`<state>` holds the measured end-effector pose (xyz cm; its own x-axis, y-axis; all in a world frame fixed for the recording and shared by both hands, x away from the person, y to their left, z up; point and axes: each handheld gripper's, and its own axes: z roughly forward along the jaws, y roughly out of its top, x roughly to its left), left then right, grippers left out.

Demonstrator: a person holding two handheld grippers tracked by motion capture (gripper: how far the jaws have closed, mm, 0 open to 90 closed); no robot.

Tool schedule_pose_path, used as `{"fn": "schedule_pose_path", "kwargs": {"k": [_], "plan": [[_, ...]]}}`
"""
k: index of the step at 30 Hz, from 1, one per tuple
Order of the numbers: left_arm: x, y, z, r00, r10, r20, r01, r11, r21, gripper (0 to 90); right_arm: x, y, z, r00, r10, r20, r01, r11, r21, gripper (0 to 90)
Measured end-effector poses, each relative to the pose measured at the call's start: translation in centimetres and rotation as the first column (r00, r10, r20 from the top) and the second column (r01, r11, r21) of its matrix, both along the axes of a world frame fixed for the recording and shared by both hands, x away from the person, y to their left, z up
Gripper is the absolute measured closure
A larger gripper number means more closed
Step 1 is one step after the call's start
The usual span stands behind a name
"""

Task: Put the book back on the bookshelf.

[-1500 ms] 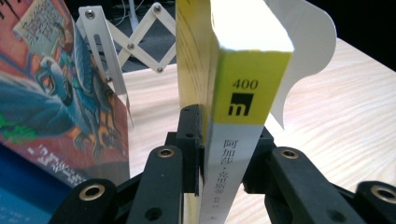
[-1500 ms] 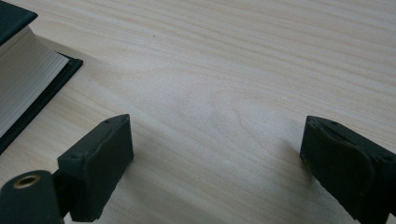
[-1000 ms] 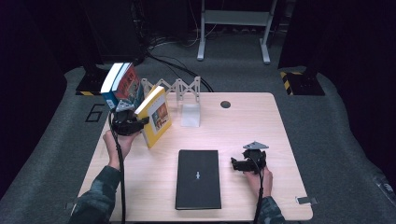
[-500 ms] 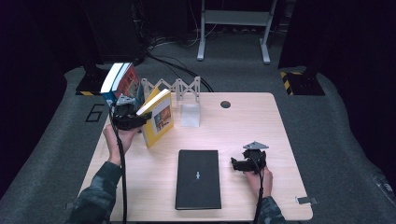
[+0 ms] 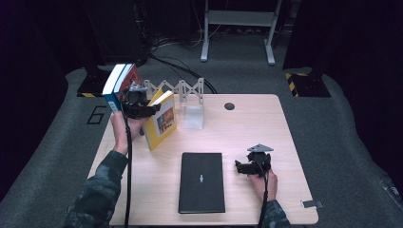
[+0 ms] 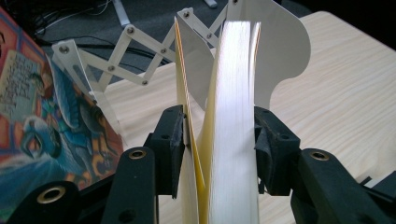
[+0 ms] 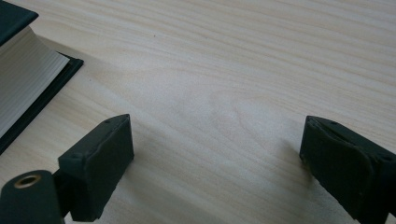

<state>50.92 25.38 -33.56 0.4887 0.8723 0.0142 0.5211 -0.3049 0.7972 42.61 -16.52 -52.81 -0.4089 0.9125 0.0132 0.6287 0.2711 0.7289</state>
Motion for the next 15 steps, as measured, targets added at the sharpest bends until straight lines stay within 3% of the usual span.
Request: {"fn": "schedule_pose_path", "kwargs": {"k": [1,7,11,15], "plan": [[0.31,-0.03,0.30,0.9997,-0.019,-0.016,0.020,0.9992,0.033,57.5,0.00,0.00,0.00,1.0000,0.000,0.000,0.000,1.000,0.000,9.2],[1.12,-0.62,0.58,0.9995,-0.012,-0.030,0.014,0.9979,0.064,62.5,0.00,-0.01,0.00,1.0000,0.001,0.000,-0.001,1.000,0.000,9.2],[1.28,-0.66,0.59,0.9995,0.001,-0.030,0.001,0.9964,0.085,72.8,0.00,-0.01,0.00,1.0000,0.002,0.000,-0.002,1.000,0.000,9.2],[1.25,-0.85,0.63,0.9997,0.016,-0.021,-0.014,0.9956,0.093,74.5,0.00,-0.01,0.00,1.0000,0.003,0.000,-0.003,1.000,0.000,9.2]]}}
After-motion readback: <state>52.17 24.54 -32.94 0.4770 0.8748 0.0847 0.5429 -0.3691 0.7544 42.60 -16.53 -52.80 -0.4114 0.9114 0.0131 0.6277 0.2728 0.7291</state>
